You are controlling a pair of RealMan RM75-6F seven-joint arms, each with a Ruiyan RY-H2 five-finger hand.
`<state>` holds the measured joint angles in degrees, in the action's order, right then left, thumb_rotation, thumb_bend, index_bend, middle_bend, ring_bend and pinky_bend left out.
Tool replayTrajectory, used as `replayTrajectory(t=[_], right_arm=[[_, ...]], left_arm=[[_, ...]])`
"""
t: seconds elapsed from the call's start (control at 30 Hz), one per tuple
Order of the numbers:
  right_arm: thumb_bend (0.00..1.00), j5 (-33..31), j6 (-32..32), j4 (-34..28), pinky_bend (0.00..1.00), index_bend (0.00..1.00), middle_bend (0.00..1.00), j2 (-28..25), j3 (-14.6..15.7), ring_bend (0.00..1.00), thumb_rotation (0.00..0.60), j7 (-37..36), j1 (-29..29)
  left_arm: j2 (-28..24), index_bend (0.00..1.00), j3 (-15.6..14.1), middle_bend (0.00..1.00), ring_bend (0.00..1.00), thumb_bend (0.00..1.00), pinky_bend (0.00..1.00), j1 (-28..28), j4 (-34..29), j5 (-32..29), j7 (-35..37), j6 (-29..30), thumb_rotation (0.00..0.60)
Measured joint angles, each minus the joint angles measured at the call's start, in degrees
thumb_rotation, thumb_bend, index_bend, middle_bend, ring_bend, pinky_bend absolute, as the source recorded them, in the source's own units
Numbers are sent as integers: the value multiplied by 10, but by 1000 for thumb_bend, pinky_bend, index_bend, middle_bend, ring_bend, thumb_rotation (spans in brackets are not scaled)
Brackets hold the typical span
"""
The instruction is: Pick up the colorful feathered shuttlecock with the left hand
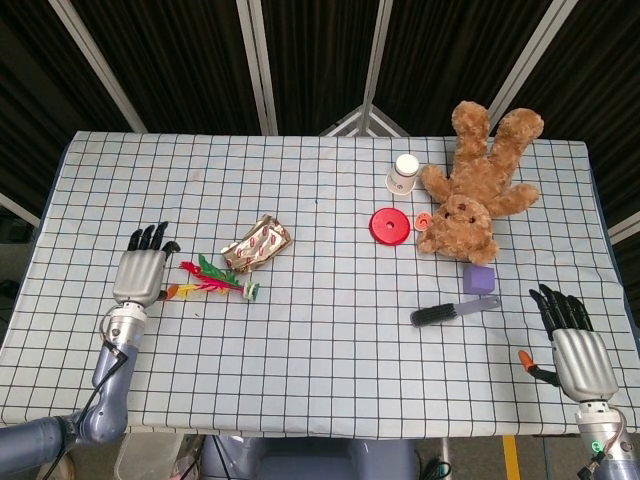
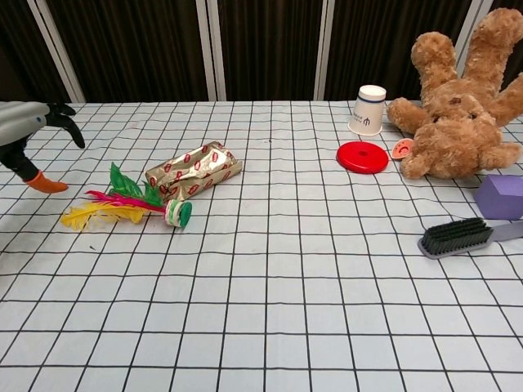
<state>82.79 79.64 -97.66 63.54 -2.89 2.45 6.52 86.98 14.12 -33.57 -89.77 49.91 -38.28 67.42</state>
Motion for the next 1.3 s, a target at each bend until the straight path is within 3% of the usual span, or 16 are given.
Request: replayTrajectory(t=[0.17, 0.47, 0.77, 1.3], right_arm=[[341, -2, -3, 2, 0, 0, 0, 0, -1, 0, 600, -2, 1], [342, -1, 1, -2, 0, 0, 0, -2, -2, 0, 600, -9, -1], [342, 2, -2, -3, 0, 0, 0, 0, -2, 0, 600, -10, 1], [341, 1, 0, -3, 0, 0, 0, -3, -3, 0, 600, -17, 0]], left_arm=[[15, 391, -9, 0, 0, 357, 0, -14, -6, 8, -14, -2, 600], [29, 431, -41, 0, 0, 358, 0, -9, -4, 23, -19, 13, 600], [75, 444, -35, 2, 0, 372, 0, -16, 55, 43, 15, 16, 600], [93, 488, -45, 16, 0, 372, 0, -20, 71, 49, 6, 12, 600]])
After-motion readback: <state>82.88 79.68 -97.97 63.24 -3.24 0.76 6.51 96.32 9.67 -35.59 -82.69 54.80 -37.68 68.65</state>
